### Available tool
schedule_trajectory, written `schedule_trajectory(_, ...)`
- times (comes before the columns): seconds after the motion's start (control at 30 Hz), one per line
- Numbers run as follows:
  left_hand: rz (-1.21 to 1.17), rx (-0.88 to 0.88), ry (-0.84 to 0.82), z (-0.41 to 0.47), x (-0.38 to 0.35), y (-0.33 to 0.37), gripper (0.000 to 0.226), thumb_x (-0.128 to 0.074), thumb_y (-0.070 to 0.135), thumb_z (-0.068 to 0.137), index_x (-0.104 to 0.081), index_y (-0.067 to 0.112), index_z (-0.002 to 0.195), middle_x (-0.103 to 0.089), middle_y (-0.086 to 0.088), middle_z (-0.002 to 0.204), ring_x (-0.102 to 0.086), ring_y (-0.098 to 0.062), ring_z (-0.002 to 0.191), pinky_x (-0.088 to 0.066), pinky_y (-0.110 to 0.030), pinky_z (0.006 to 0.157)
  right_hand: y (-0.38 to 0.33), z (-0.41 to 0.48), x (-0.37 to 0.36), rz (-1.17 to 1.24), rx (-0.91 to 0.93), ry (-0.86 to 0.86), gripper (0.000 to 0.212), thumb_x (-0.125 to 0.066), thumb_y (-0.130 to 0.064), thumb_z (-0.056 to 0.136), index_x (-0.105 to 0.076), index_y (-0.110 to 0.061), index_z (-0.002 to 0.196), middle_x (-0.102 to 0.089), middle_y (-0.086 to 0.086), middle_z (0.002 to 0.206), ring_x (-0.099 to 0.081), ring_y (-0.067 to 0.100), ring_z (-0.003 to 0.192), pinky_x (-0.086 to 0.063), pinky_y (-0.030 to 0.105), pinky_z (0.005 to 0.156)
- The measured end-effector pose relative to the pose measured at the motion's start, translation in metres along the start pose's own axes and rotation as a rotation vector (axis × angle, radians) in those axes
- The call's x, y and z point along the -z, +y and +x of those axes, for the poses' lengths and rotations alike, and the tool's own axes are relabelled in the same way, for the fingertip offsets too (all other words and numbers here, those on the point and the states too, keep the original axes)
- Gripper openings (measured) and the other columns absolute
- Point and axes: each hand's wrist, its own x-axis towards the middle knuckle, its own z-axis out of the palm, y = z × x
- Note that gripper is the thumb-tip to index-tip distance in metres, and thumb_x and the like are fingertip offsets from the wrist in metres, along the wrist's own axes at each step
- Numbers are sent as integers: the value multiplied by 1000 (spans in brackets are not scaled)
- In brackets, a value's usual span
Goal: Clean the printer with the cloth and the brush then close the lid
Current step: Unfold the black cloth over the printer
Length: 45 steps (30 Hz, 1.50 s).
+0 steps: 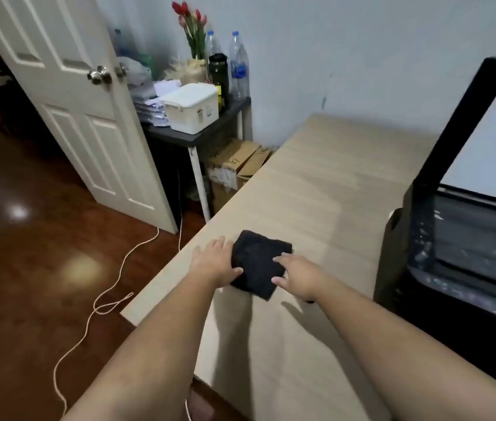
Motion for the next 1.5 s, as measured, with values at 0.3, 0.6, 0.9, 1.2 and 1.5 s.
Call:
schedule_trajectory(0.3, -96, -3, 71, 18, -66, -22, 44, -54, 30, 88, -44, 29, 130, -48, 4, 137, -47, -23, 124, -37, -37, 95, -11, 24, -58, -65, 19, 132, 44, -58, -34, 84, -47, -23, 125, -42, 0, 134, -35, 22, 123, -44, 37, 94)
schedule_trajectory(0.6, -119, -124, 199, 26, -42, -10, 17, -45, 20, 93, -57, 21, 104, -51, 2, 120, -47, -21, 113, -33, -36, 91, -12, 36, -10, 98, -10, 251, 30, -51, -8, 81, -58, -9, 110, -58, 11, 109, -53, 30, 102, -44, 34, 81)
schedule_trajectory(0.9, -1106, -161, 65, 6, 122, 70, 11, -57, 18, 89, -51, 11, 84, -61, -9, 85, -60, -18, 75, -56, -32, 68, 13, -16, 147, 405, -37, 681, 20, -51, -12, 83, -67, -14, 94, -67, 7, 92, -56, 21, 83, -39, 26, 71)
schedule_trajectory(1.2, -1503, -191, -8, -36, 200, 224, 8, -54, 7, 91, -60, 2, 90, -60, -10, 79, -61, -17, 69, -56, -21, 52, 56, -137, 221, 670, 95, 700, 23, -75, -33, 73, -58, -18, 81, -62, -1, 76, -57, 13, 71, -47, 30, 70)
schedule_trajectory(1.5, -1354, -320, -187, -45, 199, 319, 14, -65, 25, 87, -66, 13, 81, -67, -3, 84, -62, -12, 79, -52, -25, 79, 115, -214, 238, 657, 32, 729, 18, -81, -18, 69, -64, -23, 70, -65, -1, 70, -57, 5, 61, -50, 21, 64)
